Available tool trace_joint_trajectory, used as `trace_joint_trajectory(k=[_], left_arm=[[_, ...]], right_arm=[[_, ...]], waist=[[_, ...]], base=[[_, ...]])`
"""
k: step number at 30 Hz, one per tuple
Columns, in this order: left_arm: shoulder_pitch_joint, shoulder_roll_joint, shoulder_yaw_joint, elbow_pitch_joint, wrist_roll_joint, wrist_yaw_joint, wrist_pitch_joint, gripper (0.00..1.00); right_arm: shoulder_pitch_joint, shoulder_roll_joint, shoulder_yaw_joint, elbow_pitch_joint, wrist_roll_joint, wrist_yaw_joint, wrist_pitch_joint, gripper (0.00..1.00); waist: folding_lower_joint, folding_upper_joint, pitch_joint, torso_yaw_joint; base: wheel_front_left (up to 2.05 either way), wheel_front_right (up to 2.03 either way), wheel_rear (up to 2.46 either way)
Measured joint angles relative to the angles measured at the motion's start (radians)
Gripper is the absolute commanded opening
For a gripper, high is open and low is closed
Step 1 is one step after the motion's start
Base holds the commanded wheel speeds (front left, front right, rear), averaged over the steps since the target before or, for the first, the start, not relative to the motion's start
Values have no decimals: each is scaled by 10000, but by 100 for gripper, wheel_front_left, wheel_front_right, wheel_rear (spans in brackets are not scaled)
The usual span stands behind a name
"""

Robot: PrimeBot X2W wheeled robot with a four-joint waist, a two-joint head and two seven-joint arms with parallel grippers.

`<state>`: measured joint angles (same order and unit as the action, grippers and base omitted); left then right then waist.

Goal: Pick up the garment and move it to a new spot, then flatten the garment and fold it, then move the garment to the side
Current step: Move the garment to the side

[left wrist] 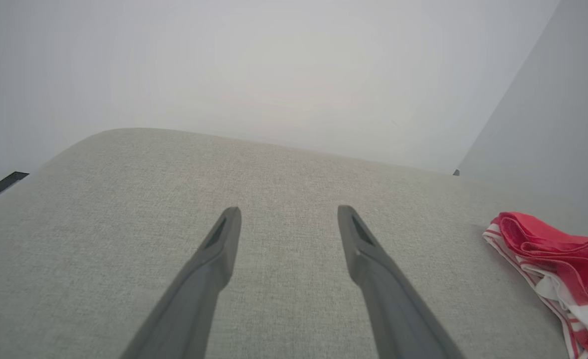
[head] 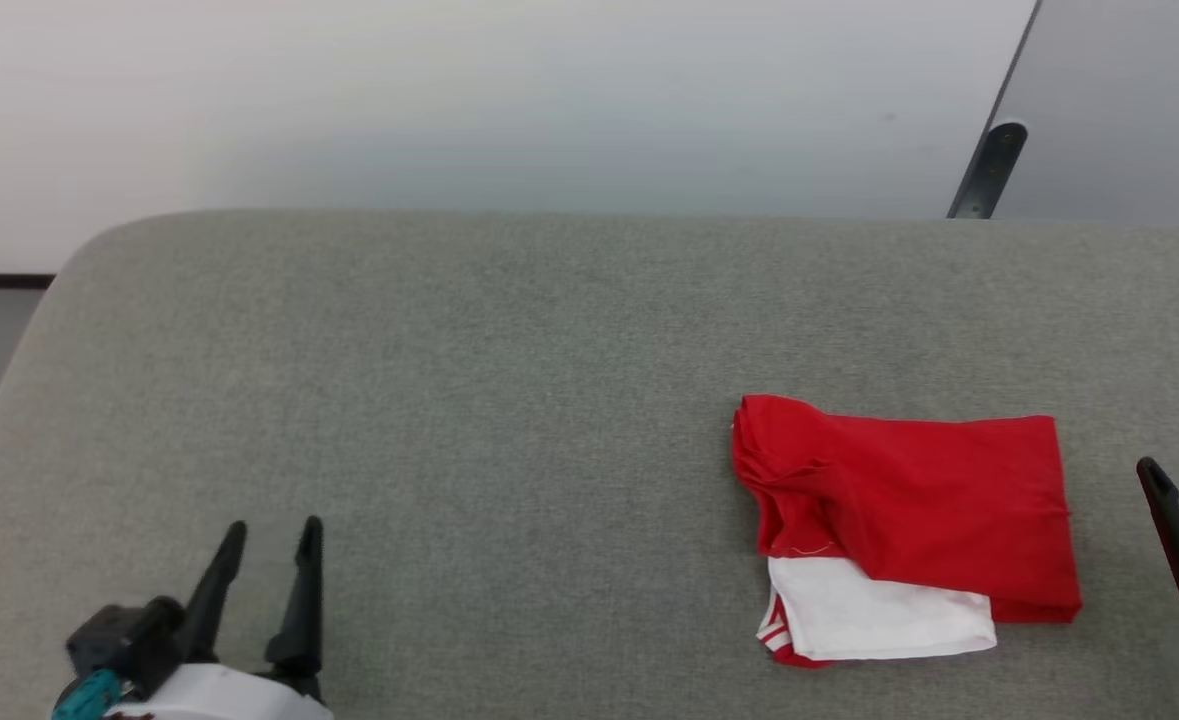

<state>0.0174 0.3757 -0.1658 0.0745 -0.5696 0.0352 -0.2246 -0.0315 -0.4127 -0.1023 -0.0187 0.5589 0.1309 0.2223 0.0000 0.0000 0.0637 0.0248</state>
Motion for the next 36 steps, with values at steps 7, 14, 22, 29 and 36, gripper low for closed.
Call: trace_joint_trajectory(k=[7, 14, 22, 29, 36], left_arm=[[-449, -341, -387, 353, 4, -192, -50, 100], [-1116, -704, -627, 725, 88, -445, -198, 100], [-1980, -1030, -759, 1149, 270, -717, -311, 100], [-2536, -1331, -780, 1524, 414, -928, -353, 100], [-2722, -1419, -623, 1737, 531, -1070, -368, 100]], right_arm=[[-447, -940, 683, 213, -33, 2, 3381, 100], [-1581, -1841, 963, -33, 290, 2, 6571, 100], [-2179, -1992, 848, 610, 278, 2, 7354, 100], [-2327, -1885, 1181, 1446, 414, 2, 7005, 100], [-2545, -1964, 1674, 1662, 731, -40, 6541, 0]], waist=[[0, 0, 363, 314], [0, 0, 1096, 617], [0, 0, 1965, 1066], [0, 0, 2571, 1375], [0, 0, 2682, 1291]], base=[[0, 0, 0], [0, 0, 0], [0, 0, 0], [0, 0, 0], [0, 0, 0]])
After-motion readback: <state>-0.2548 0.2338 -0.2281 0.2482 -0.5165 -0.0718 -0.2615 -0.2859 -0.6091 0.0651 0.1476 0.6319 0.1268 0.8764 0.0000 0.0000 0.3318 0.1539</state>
